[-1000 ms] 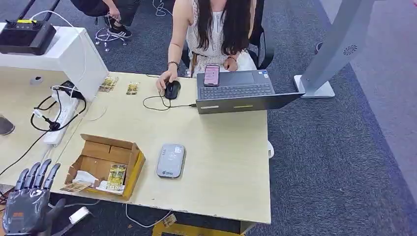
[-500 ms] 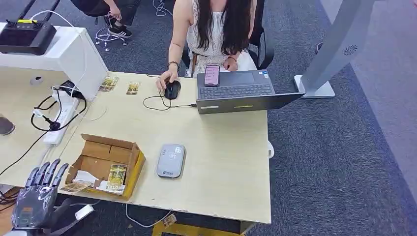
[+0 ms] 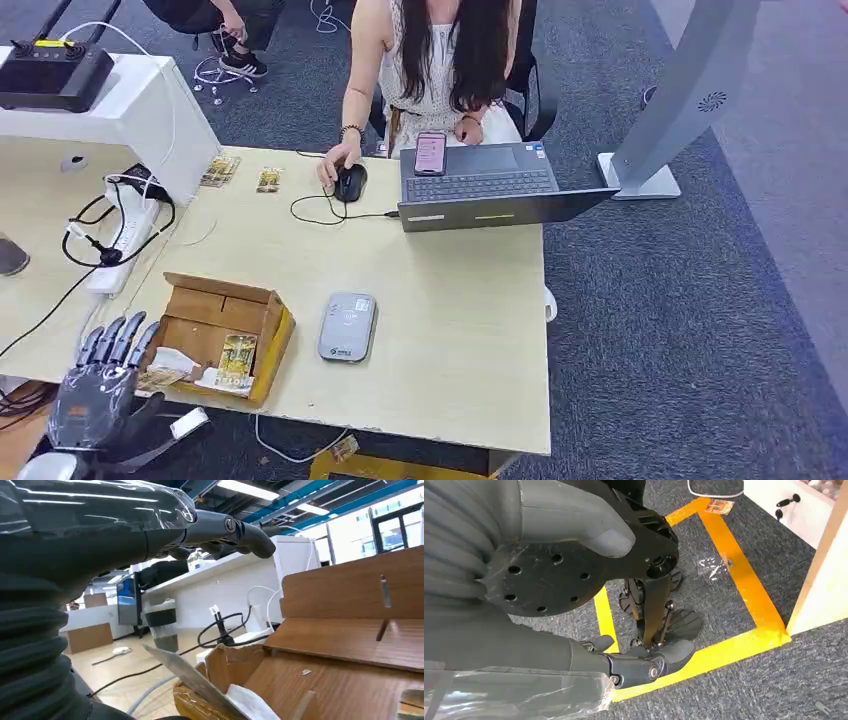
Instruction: Pass the card to the sensor for recognition and then transmit it.
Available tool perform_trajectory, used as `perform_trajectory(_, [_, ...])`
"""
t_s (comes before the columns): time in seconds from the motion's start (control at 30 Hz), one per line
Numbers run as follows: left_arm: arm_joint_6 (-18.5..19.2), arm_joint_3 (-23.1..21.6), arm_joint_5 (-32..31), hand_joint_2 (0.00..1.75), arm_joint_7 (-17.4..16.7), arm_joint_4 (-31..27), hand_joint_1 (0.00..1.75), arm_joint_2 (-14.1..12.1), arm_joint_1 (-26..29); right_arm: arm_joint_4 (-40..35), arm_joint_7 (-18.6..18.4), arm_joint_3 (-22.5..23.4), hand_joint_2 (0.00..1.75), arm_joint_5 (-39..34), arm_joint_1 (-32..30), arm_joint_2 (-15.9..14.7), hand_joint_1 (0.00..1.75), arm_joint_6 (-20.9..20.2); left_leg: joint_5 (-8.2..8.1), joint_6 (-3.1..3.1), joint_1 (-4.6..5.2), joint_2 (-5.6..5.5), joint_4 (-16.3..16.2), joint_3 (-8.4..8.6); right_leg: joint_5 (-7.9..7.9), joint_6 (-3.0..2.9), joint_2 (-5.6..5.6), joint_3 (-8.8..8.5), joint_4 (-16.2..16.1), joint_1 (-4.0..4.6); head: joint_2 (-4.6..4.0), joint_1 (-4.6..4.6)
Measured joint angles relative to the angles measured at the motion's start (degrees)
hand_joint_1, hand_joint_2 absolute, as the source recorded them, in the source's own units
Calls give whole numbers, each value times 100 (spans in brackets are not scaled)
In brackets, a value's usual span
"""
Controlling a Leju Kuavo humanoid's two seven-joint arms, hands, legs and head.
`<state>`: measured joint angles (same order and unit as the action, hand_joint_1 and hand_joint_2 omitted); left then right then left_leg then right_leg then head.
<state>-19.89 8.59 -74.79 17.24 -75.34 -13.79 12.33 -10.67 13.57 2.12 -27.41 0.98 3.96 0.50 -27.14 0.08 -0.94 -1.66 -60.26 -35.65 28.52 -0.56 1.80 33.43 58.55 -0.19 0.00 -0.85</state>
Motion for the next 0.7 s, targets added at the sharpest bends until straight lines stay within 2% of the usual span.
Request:
perform_trajectory(0.07, [-2,-48,33,175,-28,0,0,-42,-4,0,-28,0,175,-2,3,-7,0,9,0,0,0,0,0,0,0,0,0,0,0,0,0,0])
perform_trajectory(0.1, [-7,-61,63,175,-28,2,175,-61,-12,0,-37,0,175,-2,3,-9,0,13,0,0,0,0,0,0,0,0,0,0,0,0,0,-2])
perform_trajectory(0.43, [114,-140,402,175,77,184,175,-264,-32,0,-138,0,175,-2,11,-46,0,68,0,0,-1,0,0,-1,0,0,0,0,0,1,0,2])
perform_trajectory(0.7, [127,-140,490,175,85,313,175,-321,-66,0,-179,0,175,26,29,-57,0,68,0,0,0,1,0,0,0,0,2,0,0,0,0,-2])
